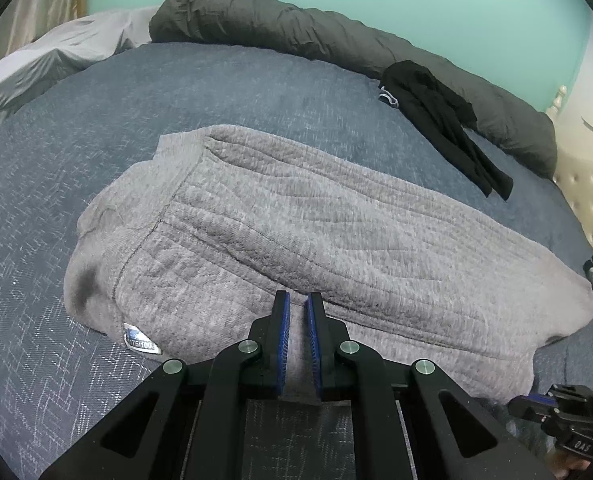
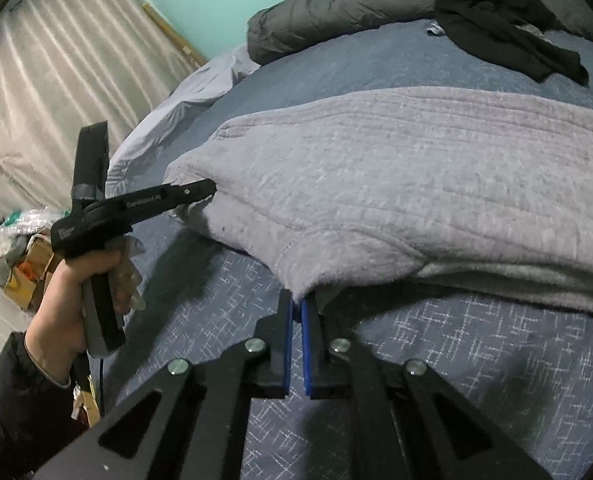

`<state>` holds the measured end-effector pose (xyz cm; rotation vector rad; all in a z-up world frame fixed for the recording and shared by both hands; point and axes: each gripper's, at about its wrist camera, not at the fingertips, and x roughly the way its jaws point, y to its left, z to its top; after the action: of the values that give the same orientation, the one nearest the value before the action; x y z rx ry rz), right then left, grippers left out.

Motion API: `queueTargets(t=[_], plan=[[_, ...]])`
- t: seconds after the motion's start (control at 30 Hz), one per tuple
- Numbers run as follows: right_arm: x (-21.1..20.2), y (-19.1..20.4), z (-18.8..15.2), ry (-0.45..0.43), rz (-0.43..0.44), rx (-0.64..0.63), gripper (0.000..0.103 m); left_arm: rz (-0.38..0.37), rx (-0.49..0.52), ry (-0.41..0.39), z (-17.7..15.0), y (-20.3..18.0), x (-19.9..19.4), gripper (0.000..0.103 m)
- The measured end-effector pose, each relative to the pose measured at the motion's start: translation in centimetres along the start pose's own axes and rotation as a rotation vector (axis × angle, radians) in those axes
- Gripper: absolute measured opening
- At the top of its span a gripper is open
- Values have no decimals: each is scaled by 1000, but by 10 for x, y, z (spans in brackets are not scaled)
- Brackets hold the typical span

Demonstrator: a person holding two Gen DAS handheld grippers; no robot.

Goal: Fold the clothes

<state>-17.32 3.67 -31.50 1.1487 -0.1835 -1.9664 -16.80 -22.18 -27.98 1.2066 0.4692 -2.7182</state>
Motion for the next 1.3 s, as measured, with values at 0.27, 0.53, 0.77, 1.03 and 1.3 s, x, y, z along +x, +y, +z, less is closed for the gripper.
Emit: queueTargets(t=[0.27, 0.53, 0.77, 1.03, 1.3], plan=[[3, -3, -1, -28, -88, 26, 59, 3, -1, -9, 3, 0, -2, 10], [24, 6, 10, -46, -157, -84, 43, 8, -11, -18, 5, 3, -4, 10], [20, 14, 5, -9, -114, -128, 6, 1, -38, -21, 7, 12, -7, 10], [29, -2, -9, 55, -85, -78, 6, 12, -24, 7, 5, 14, 1, 10], [-16, -10, -7, 75, -86, -52, 11, 5, -54, 35, 2, 24, 10, 10]])
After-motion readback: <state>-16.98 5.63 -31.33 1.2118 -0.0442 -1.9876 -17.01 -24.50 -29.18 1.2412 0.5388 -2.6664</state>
